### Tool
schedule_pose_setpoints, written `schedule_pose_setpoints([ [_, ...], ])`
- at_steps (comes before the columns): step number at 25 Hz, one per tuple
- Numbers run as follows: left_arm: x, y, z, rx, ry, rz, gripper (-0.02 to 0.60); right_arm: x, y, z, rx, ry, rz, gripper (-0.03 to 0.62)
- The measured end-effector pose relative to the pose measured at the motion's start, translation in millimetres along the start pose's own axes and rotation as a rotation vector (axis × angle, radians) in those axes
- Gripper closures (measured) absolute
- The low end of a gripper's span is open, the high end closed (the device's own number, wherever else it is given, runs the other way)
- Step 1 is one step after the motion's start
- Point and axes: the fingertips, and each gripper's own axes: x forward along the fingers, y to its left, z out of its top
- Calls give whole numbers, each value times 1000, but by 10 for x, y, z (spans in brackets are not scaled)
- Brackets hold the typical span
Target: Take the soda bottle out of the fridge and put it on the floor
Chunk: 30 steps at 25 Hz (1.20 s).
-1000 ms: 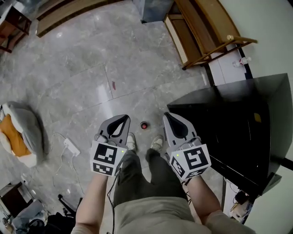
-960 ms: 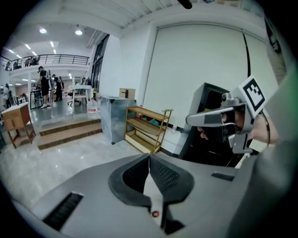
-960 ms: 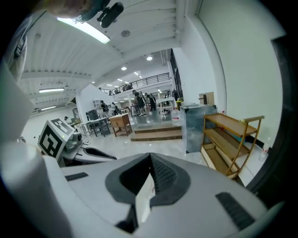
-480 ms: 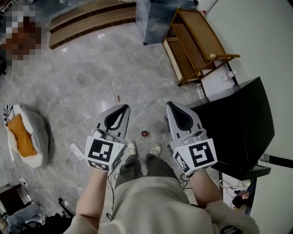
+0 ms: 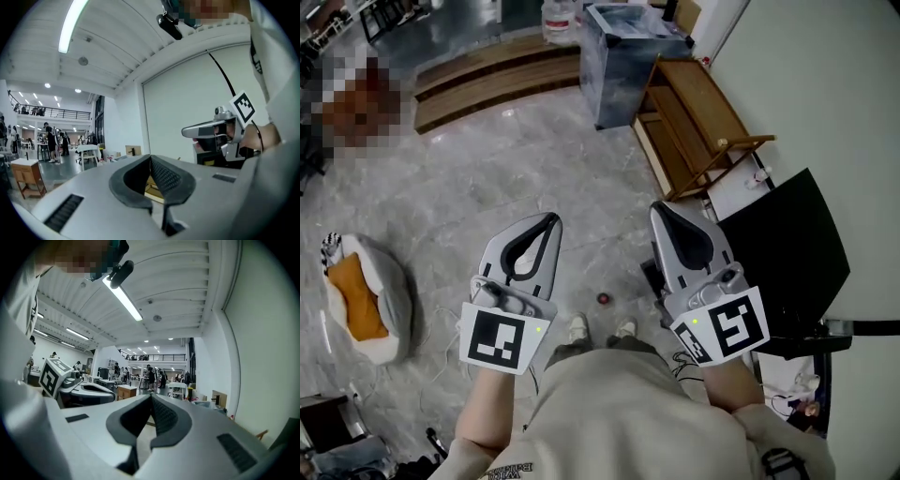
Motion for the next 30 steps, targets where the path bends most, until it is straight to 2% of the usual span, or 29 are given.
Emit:
schedule_pose_setpoints([
  [6,-214,36,501,87,-91,-2,574,-224,136,632,-47,-121,10,598],
  [12,-324,-53,711,173,-125,-40,574,-420,217,974,-105,-186,9,599],
  [16,-326,-99,766,192,-132,-59,574,-436,190,1007,-104,-187,5,597],
  [21,-384,-128,736,247,-116,-67,575,-442,239,967,-9,-178,55,597],
  [25,-431,-146,706,233,-110,-74,574,-438,278,923,-28,-155,54,599],
  [30,-479,-176,731,260,-115,-74,575,-467,322,866,-19,-142,60,599],
])
